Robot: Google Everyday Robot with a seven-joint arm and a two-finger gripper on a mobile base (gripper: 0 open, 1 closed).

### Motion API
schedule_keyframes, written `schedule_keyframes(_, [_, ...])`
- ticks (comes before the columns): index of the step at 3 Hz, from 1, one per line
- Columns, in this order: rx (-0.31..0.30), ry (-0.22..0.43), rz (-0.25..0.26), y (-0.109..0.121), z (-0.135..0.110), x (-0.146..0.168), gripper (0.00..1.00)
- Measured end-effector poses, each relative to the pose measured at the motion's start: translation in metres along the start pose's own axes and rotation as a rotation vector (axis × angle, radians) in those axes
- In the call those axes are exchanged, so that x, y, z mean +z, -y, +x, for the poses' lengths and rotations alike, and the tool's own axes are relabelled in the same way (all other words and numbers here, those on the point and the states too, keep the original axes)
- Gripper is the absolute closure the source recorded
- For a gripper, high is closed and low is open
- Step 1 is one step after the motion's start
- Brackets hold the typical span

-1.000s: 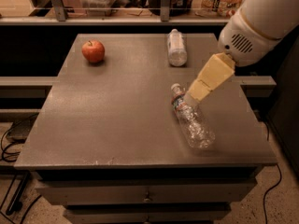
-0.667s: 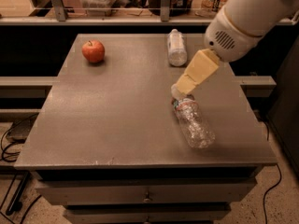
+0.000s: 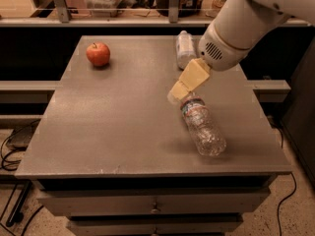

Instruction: Place water bottle upright

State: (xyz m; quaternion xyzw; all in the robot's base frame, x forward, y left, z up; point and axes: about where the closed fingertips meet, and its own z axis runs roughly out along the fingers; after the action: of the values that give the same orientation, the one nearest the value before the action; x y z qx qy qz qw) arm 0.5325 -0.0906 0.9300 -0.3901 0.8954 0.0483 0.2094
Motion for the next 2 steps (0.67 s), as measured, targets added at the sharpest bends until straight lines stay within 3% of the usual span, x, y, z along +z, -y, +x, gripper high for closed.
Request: schedule_keyframes(2, [0.037,-0.075,-0.011,-0.008,0.003,0.045,0.00])
